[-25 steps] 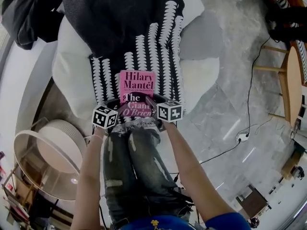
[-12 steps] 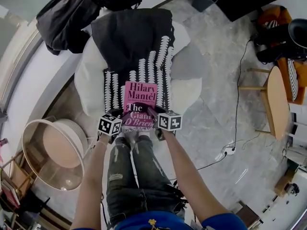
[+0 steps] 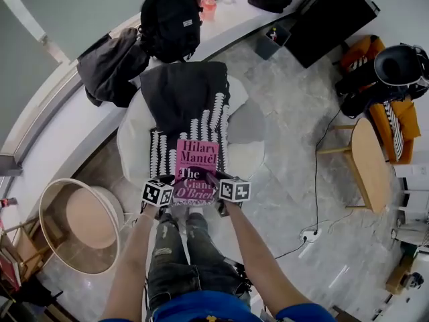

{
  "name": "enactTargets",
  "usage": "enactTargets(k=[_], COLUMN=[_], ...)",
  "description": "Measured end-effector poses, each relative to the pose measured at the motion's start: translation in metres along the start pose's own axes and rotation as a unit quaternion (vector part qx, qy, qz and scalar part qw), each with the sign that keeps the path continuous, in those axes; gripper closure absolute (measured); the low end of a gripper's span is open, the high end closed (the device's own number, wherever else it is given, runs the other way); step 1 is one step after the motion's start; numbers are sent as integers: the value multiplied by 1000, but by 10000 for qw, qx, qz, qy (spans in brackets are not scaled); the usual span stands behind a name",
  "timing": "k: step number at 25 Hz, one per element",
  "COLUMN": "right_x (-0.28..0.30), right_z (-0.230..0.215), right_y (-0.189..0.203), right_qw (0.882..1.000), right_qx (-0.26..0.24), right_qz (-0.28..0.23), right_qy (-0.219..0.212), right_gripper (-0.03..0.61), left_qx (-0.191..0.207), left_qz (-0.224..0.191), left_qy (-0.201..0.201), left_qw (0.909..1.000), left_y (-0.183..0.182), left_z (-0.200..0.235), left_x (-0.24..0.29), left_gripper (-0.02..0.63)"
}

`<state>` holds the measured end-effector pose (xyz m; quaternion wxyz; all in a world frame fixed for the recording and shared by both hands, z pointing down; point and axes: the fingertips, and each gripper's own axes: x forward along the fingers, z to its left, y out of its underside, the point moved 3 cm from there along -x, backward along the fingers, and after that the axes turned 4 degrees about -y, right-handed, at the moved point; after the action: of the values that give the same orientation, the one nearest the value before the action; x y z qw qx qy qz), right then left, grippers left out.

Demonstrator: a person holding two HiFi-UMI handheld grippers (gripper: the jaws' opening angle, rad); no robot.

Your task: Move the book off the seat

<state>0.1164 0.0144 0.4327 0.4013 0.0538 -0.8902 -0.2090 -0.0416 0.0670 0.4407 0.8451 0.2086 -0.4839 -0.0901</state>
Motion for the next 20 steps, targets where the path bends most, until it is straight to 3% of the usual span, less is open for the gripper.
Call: enactTargets(k=[7, 20], right_x=[-51, -103], right_z=[41, 82], right_y=[-19, -8], right_qw=[9997, 9990], right_qx=[-81, -333], right_qz=[-225, -216], right_qy=[-85, -222], right_gripper=[462, 460], left_qx=[-62, -142], left_qz=[-171, -366], left_qy=[-148, -604], left_qw=[9997, 9974], left_y=[-14, 2], left_z=[-39, -86], left_x=[-56, -111], left_gripper=[480, 480])
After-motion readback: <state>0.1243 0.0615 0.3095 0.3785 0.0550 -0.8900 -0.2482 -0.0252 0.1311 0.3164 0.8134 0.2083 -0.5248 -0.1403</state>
